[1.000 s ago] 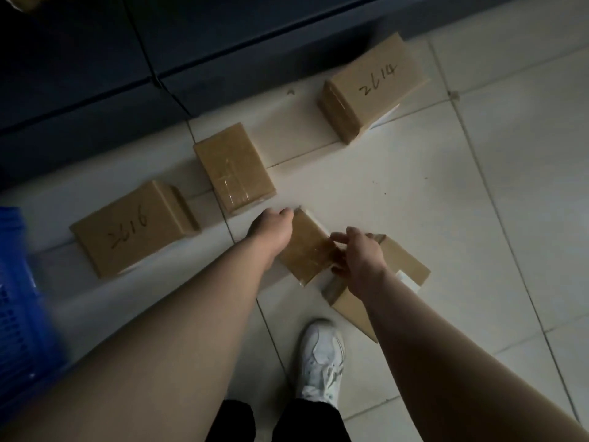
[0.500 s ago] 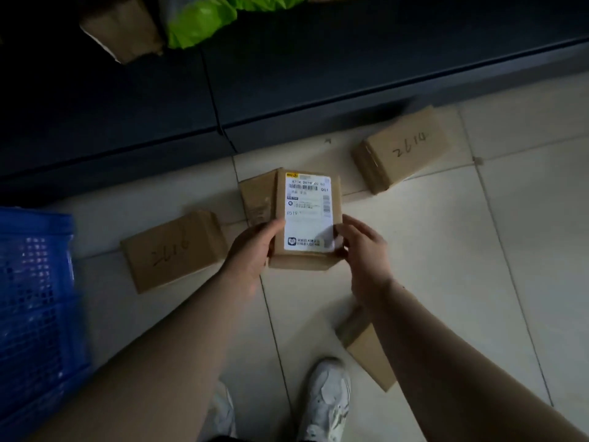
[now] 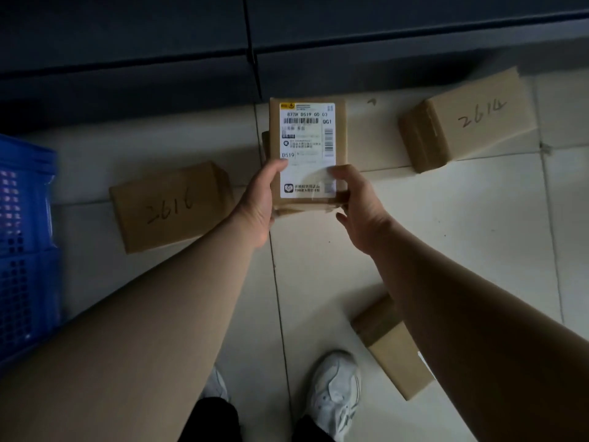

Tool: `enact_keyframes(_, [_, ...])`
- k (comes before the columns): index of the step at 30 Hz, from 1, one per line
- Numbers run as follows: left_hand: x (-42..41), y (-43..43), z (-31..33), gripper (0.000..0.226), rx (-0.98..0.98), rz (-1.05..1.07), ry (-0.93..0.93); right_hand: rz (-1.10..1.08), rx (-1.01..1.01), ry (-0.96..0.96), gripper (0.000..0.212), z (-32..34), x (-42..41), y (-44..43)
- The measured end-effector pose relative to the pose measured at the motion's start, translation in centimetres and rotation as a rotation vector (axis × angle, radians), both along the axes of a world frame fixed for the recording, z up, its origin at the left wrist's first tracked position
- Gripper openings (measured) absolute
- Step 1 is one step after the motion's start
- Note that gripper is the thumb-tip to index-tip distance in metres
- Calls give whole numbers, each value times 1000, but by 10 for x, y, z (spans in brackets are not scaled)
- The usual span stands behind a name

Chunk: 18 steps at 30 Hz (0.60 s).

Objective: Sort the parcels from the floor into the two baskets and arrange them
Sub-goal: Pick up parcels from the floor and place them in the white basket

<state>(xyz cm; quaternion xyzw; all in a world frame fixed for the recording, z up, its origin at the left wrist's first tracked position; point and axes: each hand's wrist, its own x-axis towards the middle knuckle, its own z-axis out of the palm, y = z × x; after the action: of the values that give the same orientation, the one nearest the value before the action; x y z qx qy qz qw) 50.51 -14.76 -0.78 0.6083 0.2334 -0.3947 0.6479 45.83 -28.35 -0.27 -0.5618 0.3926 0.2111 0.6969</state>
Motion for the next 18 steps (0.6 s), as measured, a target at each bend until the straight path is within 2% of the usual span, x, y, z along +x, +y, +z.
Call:
enact_keyframes(7, [-11, 5, 44, 33, -2, -17, 8, -64, -73, 29, 22, 42, -16, 13])
enact_keyframes(18, [-7, 12, 243, 33, -37, -107, -185, -221, -144, -61, 30, 233, -33, 24])
